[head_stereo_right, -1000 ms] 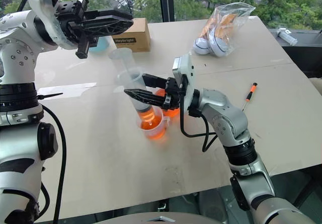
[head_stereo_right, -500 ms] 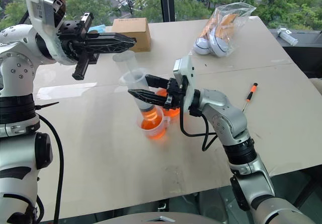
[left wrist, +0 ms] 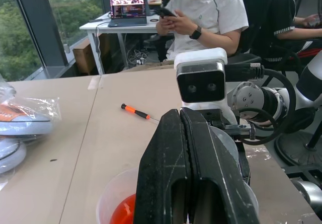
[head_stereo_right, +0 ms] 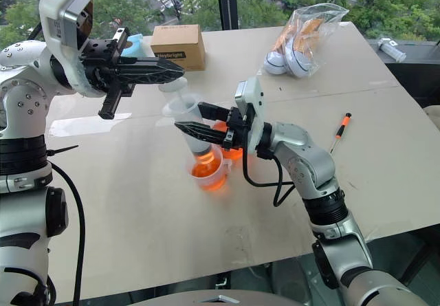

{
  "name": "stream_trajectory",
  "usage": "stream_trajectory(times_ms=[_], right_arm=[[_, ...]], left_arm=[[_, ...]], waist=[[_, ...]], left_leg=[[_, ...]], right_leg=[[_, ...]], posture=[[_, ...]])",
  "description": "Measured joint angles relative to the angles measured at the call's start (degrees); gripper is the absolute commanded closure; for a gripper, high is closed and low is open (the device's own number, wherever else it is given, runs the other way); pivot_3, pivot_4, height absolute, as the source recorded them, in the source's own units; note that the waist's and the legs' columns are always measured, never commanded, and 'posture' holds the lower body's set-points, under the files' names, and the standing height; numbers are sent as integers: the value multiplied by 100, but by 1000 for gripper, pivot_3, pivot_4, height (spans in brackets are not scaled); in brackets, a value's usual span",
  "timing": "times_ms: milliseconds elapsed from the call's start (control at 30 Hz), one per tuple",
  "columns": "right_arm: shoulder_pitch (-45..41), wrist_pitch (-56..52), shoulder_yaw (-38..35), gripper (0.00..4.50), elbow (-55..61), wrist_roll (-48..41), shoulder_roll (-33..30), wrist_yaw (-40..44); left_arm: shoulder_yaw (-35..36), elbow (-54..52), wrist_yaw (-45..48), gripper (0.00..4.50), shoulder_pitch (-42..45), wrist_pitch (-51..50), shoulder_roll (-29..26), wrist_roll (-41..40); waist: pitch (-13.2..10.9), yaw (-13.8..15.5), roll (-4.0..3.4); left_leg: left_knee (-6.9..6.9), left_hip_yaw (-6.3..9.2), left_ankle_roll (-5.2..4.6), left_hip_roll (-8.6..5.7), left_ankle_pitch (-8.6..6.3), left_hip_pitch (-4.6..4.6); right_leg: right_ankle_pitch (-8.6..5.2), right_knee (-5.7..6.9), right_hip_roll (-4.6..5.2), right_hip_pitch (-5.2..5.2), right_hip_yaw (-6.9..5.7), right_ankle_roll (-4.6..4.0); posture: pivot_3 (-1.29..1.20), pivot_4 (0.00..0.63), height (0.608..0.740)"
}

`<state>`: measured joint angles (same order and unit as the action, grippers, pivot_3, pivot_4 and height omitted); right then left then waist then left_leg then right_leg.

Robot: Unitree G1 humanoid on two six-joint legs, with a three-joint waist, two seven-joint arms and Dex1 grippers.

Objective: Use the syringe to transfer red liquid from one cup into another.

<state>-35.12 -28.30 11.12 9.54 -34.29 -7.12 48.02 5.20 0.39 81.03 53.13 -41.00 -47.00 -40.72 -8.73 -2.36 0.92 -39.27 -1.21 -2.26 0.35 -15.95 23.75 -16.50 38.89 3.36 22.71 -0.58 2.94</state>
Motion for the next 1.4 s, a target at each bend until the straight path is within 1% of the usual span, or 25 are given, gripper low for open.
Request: stream_trajectory(times_ms=[167,333,700,867,900,933,967,1100,1233,1333,1400], right_arm=[[-15,0,0,2925,-77,9,61,8],[-60,-44,-68,2925,-78,-50,97,-82],[-213,-180,-108,2925,-101,-201,56,-152],[-226,-287,-201,2925,-79,-302,-78,-153],[-227,-288,-221,2925,-70,-320,-86,-153],[-227,-292,-233,2925,-38,-377,-114,-152],[-227,-296,-251,2925,15,-416,-124,-151],[-237,-340,-258,2925,197,-539,-160,-142],[-340,-377,-353,2925,274,-690,-161,-146],[-601,-508,-649,2925,317,-921,-143,-379],[-743,-660,-836,2925,317,-1108,-169,-540]], left_arm=[[-38,-148,-78,4487,-144,-151,8,-1],[-42,-312,-362,4487,-173,-466,26,-9],[-22,-442,-520,4487,-245,-470,52,-7],[-2,-538,-806,4487,-267,-560,222,-42],[14,-541,-844,3982,-260,-576,256,-61],[69,-540,-937,3756,-242,-614,321,-79],[122,-536,-1024,3357,-209,-634,379,-107],[250,-536,-1231,1553,-114,-647,391,-118],[409,-536,-1401,1553,116,-869,500,-335],[536,-451,-1645,1553,603,-866,726,-531],[647,-314,-1862,1553,890,-833,759,-568]], waist=[[0,-1,0],[0,0,0],[0,0,0],[0,4,0],[0,5,0],[0,5,0],[0,5,0],[0,-5,0],[0,15,0],[0,36,1],[0,24,1]], left_leg=[[0,0,0,0,0,0],[0,1,0,0,0,0],[0,0,0,0,0,0],[0,0,0,0,0,0],[0,0,0,0,0,0],[0,1,0,0,0,1],[0,2,0,0,0,1],[1,0,0,0,0,0],[-1,3,0,0,0,2],[-2,4,0,-1,0,2],[-1,3,0,-2,0,0]], right_leg=[[0,0,0,0,0,0],[0,0,0,0,0,0],[0,0,0,0,0,0],[0,0,1,0,0,0],[0,0,1,0,0,0],[0,0,1,0,0,0],[0,0,1,0,0,0],[0,0,1,0,1,0],[0,0,2,0,-1,0],[0,0,5,-2,-4,0],[0,0,7,-2,-2,0]], posture=[[0,150,740],[0,150,740],[0,150,740],[0,150,740],[0,150,740],[0,150,740],[0,150,740],[0,150,740],[0,150,740],[0,150,740],[0,150,740]])
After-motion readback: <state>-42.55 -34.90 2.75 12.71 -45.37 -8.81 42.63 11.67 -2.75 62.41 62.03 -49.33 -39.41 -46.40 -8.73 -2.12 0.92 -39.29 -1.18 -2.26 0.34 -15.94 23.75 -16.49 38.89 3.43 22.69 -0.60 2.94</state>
